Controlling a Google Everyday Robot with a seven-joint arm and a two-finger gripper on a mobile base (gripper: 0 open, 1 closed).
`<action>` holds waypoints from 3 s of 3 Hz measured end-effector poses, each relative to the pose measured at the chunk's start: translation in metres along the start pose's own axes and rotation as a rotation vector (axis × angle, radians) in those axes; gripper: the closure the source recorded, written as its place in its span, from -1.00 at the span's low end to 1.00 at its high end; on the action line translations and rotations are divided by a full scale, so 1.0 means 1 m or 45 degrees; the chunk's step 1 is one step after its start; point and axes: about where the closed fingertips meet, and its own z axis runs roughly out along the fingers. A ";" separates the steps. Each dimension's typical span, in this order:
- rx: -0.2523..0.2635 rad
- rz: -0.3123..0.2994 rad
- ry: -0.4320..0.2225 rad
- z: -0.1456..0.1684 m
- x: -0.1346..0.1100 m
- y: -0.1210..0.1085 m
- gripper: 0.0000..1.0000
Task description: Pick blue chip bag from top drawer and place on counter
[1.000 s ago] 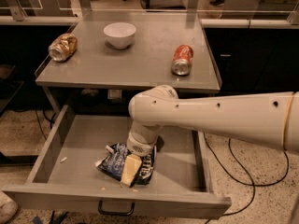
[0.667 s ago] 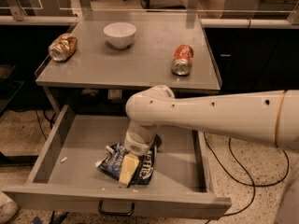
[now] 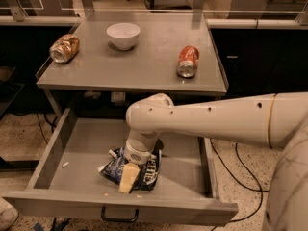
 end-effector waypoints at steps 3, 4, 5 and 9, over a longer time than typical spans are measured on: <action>-0.023 0.000 0.000 0.010 -0.001 0.004 -0.62; -0.023 0.000 0.000 0.010 -0.001 0.004 -0.17; -0.023 0.000 0.000 0.010 -0.001 0.004 0.29; -0.023 0.000 0.000 -0.003 -0.004 0.006 1.00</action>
Offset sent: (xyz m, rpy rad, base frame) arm -0.0068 0.0087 -0.0160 0.0113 0.0306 0.0056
